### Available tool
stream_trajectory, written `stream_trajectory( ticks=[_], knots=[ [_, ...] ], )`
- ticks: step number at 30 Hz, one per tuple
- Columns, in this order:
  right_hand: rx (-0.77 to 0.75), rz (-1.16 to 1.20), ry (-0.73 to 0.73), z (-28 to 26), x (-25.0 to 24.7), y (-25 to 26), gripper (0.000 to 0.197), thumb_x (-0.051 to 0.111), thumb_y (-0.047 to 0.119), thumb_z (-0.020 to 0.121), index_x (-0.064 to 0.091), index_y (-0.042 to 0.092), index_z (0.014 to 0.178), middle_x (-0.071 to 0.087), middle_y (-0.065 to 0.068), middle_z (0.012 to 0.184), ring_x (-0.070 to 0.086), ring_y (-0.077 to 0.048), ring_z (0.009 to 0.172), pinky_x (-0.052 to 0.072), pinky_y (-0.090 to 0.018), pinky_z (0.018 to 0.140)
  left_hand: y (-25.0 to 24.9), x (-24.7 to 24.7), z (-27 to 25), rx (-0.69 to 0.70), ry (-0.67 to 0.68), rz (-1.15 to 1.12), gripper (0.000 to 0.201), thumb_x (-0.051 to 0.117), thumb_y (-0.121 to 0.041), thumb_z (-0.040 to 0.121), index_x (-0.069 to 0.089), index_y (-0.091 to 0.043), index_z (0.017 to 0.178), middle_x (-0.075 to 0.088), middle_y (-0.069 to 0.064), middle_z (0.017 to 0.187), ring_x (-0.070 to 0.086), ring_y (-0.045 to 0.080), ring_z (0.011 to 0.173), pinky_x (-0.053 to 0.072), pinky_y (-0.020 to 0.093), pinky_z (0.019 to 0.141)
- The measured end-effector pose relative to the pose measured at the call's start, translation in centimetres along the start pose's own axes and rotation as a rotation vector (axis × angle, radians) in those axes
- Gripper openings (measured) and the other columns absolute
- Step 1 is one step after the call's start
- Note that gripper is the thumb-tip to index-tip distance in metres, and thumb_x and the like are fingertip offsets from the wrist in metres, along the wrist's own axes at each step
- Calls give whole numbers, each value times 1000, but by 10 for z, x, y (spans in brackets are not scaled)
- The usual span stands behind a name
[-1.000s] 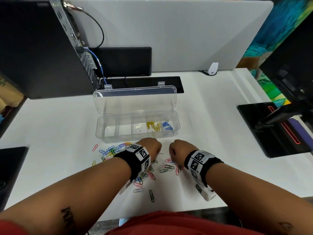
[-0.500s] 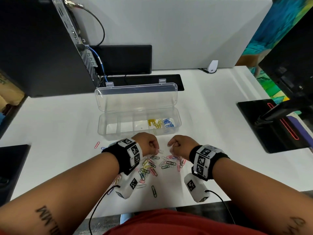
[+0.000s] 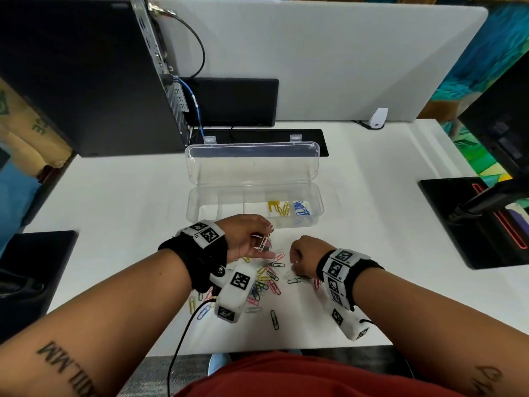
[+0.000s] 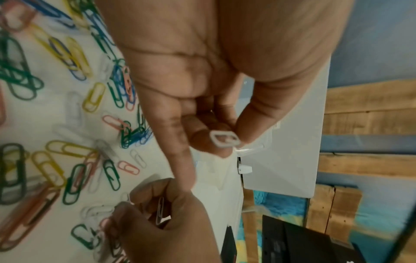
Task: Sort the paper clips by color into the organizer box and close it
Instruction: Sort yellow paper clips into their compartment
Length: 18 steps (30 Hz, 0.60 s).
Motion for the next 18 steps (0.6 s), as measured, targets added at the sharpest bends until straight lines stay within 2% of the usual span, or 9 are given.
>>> stream_trajectory(
  ticks=[3, 6, 10, 13, 16, 18],
  knots=[
    [12, -15, 21, 1, -1, 3, 3, 62, 17, 81, 60, 17, 82, 61, -7, 100, 59, -24, 92, 40, -23, 74, 0, -3, -2, -51, -4, -84, 28, 37, 0, 90, 48, -10, 65, 46, 4, 56, 48, 12, 38, 57, 26, 51],
    [27, -8, 67, 3, 2, 2, 21, 64, 16, 80, 49, 21, 65, 58, -2, 88, 53, -18, 82, 39, -22, 71, -1, -5, -4, -93, -31, -79, 30, 27, -5, 84, 42, -11, 60, 41, 4, 53, 40, 13, 37, 44, 15, 43],
    [43, 101, 30, 3, -1, -2, 24, 59, 16, 79, 45, 23, 61, 62, -3, 88, 54, -17, 83, 41, -23, 70, 2, -7, -5, -123, -53, -21, 36, 30, -12, 84, 43, -10, 50, 41, 5, 54, 39, 14, 40, 40, 14, 41],
    [47, 238, -2, -2, -10, -8, 27, 60, 13, 78, 43, 21, 58, 56, 2, 74, 52, -16, 78, 39, -21, 60, 4, -7, -2, -107, -122, -12, 41, 39, -11, 87, 40, -10, 46, 42, 5, 58, 40, 12, 37, 42, 14, 41],
    [93, 359, -33, -4, -15, -14, 28, 56, 9, 79, 43, 17, 55, 57, -2, 70, 51, -18, 68, 40, -24, 61, 4, -3, -1, -115, -143, -17, 35, 44, -8, 88, 39, -12, 54, 46, 4, 57, 41, 10, 35, 42, 12, 39],
    [115, 549, 7, -5, -13, -18, 28, 52, 4, 81, 49, 13, 55, 59, -3, 63, 52, -19, 61, 45, -26, 60, 2, 3, -1, -143, -149, 94, 31, 46, -13, 90, 41, -12, 60, 48, 2, 51, 40, 9, 36, 36, 11, 37]
  ],
)
Point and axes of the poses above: each hand's wrist, its own z-axis towards the middle knuckle, its own x-axis out of the palm, y = z × x, the point moved 3 cm from there along z, towards the middle knuckle
